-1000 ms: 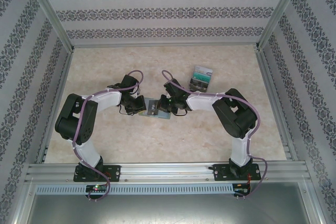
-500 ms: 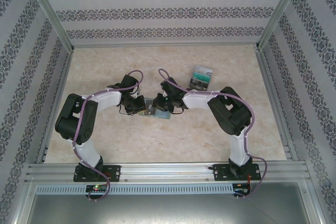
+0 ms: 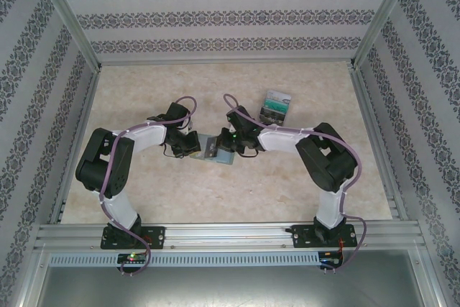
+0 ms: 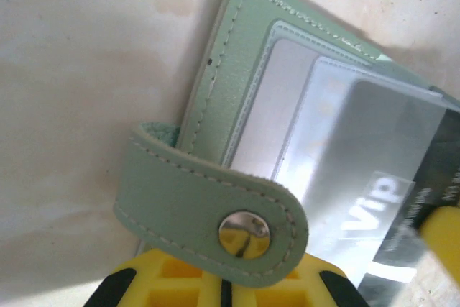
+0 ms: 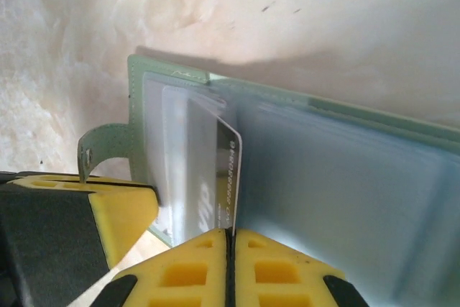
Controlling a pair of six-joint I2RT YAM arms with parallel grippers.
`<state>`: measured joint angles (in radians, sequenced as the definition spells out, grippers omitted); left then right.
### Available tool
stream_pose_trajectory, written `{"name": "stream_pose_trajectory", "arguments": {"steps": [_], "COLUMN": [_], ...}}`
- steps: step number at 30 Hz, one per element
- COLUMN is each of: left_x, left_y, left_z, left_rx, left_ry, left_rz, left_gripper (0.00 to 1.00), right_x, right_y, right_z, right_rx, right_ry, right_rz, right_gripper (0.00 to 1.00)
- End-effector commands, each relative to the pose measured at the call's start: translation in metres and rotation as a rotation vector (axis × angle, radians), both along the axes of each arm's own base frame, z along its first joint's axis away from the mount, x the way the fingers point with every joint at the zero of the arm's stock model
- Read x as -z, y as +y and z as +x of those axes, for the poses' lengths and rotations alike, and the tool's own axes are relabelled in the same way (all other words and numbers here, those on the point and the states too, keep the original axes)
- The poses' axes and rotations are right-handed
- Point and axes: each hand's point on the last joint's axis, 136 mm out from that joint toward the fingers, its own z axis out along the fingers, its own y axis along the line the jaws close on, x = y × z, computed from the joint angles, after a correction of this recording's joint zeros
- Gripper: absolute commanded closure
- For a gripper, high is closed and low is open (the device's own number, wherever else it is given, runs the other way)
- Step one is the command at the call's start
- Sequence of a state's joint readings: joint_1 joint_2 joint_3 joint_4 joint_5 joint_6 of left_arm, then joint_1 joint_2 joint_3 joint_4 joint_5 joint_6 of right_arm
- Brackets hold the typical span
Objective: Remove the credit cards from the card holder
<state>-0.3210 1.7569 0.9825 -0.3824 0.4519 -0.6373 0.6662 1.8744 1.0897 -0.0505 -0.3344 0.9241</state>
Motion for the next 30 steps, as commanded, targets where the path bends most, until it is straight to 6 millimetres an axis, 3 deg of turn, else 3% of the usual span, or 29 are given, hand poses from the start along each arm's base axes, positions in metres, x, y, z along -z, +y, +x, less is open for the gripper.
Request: {"name": "stream_pose_trajectory", "arguments": {"steps": [1, 10, 18, 22, 26, 28, 30], "left_x": [0.008, -0.015, -0.051, -0.077, -0.099, -0.109, -0.117], "left_y": [0.008, 0.002, -0.003, -0.006, -0.007, -0.007, -0.006], "left_z": [-0.008, 0.001, 0.011, 0.017, 0.019, 0.02, 0.021], "left_rx": [-0.007, -0.001, 0.031, 0.047, 0.063, 0.067, 0.075], "left_ry": [0.047, -0.03, -0.141, -0.221, -0.285, -0.317, -0.344], "left_rz": [0.046, 0.006, -0.034, -0.052, -0.069, -0.074, -0.071], "left_gripper": [1.0, 1.0, 0.88, 0.62, 0.25, 0.13, 0.08], "right_x": [-0.013, -0.052, -0.113, -0.138, -0.159, -0.163, -0.165], "right_y": [-0.027, -0.059, -0.091, -0.11, -0.121, -0.126, -0.134], "right_z": [0.003, -0.002, 0.005, 0.013, 0.019, 0.023, 0.03], "right_rx": [-0.003, -0.096, -0.289, -0.431, -0.579, -0.637, -0.678], "right_ry": [-0.071, -0.207, -0.469, -0.637, -0.78, -0.814, -0.81], "right_rz": [-0.092, -0.259, -0.495, -0.672, -0.795, -0.836, -0.887], "right_gripper": [1.0, 1.0, 1.0, 1.0, 1.0, 1.0, 1.0]}}
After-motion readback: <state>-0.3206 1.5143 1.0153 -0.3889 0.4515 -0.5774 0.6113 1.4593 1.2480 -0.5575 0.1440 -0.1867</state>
